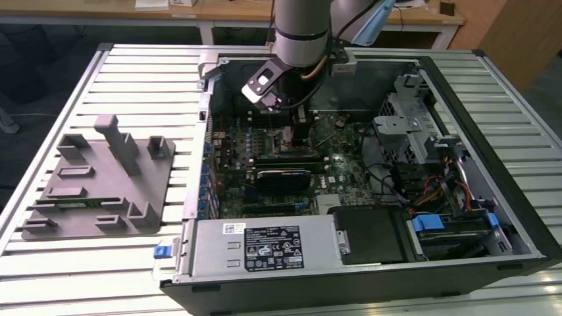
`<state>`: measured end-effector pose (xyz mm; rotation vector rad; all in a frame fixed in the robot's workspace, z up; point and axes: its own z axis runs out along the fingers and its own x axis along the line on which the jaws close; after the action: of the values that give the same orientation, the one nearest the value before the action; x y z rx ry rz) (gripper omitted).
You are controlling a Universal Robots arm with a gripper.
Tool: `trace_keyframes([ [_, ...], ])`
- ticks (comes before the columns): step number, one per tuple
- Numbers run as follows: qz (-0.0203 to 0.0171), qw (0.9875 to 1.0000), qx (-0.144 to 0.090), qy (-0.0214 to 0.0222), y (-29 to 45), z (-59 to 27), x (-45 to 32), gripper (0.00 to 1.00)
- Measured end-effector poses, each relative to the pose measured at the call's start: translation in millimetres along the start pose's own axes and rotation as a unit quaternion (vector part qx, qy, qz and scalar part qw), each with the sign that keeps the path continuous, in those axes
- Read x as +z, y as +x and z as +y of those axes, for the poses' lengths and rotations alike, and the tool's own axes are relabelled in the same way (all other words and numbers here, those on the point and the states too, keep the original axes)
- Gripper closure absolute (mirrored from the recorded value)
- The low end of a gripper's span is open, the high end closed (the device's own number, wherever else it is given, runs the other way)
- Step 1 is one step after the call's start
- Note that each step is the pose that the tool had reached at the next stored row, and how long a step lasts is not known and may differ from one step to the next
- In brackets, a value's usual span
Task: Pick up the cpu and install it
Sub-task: 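Place the cpu into insertion slot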
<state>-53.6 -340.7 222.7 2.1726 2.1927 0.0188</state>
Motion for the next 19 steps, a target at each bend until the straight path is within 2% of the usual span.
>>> trace_keyframes([
  [19,0.0,1.0,0.0,0.0001,5.3,-0.8,17.3,0.46],
])
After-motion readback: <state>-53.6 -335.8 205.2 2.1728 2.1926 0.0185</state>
